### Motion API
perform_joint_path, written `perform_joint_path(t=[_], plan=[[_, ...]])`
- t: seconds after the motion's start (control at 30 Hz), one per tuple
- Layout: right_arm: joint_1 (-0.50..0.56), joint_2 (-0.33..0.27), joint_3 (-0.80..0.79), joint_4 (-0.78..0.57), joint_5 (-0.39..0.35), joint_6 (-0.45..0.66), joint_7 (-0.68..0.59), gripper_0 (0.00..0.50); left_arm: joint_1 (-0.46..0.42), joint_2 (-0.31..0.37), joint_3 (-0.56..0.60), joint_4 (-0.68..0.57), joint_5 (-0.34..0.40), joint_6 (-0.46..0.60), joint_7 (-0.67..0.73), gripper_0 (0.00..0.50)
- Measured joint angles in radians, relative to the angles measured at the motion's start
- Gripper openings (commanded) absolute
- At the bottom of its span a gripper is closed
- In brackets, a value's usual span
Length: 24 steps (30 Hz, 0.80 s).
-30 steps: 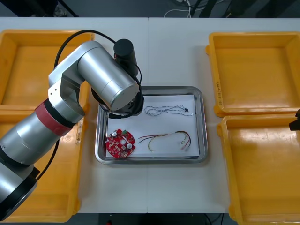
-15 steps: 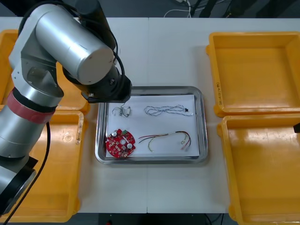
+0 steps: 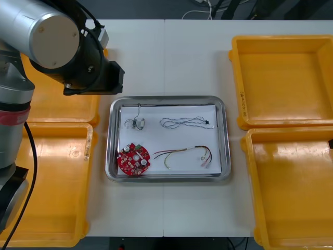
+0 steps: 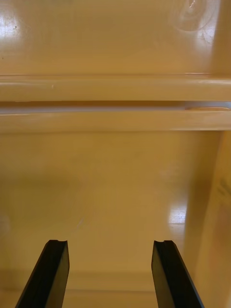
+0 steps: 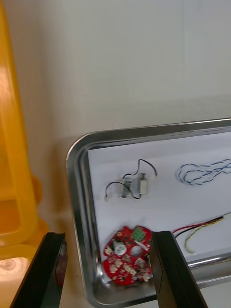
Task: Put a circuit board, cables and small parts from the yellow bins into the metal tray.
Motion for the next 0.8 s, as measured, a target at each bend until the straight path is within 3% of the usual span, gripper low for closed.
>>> perform_joint_path(t=[0.17,0.53,0.8], plan=[[0.0,0.0,-0.001,0.0,0.006,-0.016,-0.002,0.5,0.041,0.043,0.048,-0.021,0.015,0.0,-0.122,0.5],[0.0,0.009,-0.002,0.001,0.008,-0.035,-0.086,0.5,0.101,0.093,0.193,-0.04,0.057,0.0,-0.152,0.5],[0.0,0.024,-0.002,0.001,0.022,-0.058,-0.086,0.5,0.154,0.126,0.257,-0.05,0.073,0.001,-0.37,0.5]])
